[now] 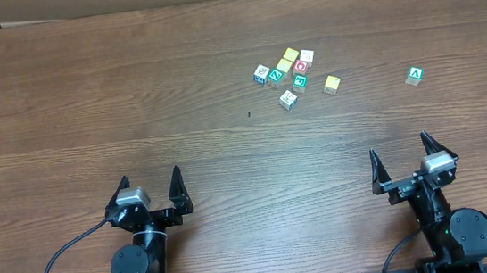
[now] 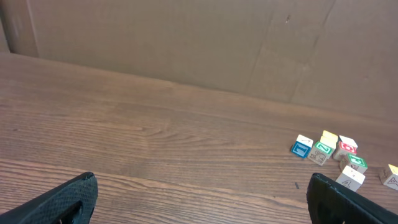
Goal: Flip 3 blocks
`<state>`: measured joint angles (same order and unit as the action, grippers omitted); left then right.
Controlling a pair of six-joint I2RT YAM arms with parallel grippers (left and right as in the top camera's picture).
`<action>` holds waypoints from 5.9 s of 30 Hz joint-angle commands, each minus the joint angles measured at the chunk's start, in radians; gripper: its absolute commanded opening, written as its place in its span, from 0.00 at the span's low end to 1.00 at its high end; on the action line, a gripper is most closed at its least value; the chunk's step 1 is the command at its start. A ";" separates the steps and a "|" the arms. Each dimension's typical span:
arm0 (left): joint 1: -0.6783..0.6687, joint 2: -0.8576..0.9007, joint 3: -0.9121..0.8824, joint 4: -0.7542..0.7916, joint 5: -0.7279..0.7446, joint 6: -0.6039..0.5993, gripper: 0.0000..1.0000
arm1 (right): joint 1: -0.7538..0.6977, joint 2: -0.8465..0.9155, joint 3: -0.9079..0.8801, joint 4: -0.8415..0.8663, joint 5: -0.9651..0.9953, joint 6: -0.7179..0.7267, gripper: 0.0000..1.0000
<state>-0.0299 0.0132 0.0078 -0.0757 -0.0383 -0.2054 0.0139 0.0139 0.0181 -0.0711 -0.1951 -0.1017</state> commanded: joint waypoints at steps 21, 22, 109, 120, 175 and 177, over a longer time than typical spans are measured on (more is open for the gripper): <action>0.010 -0.009 -0.003 0.003 -0.013 0.019 1.00 | -0.003 -0.011 -0.010 0.005 -0.001 0.000 1.00; 0.010 -0.009 -0.003 0.003 -0.013 0.019 1.00 | -0.003 -0.011 -0.010 0.005 -0.001 0.000 1.00; 0.010 -0.009 -0.003 0.004 -0.003 0.014 1.00 | -0.003 -0.011 -0.010 0.013 -0.088 0.013 1.00; 0.010 -0.009 -0.003 0.002 0.028 0.015 1.00 | -0.003 -0.002 -0.010 0.012 -0.095 0.049 1.00; 0.010 1.331 1.723 -1.282 0.291 0.032 1.00 | -0.003 1.180 1.481 -1.047 -0.211 0.184 1.00; 0.010 1.388 1.722 -1.304 0.320 0.010 1.00 | -0.003 1.243 1.481 -1.046 -0.211 0.185 1.00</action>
<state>-0.0299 1.3422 1.7050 -1.3540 0.1944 -0.1806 0.0139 1.2034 1.4704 -1.1110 -0.3965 0.0788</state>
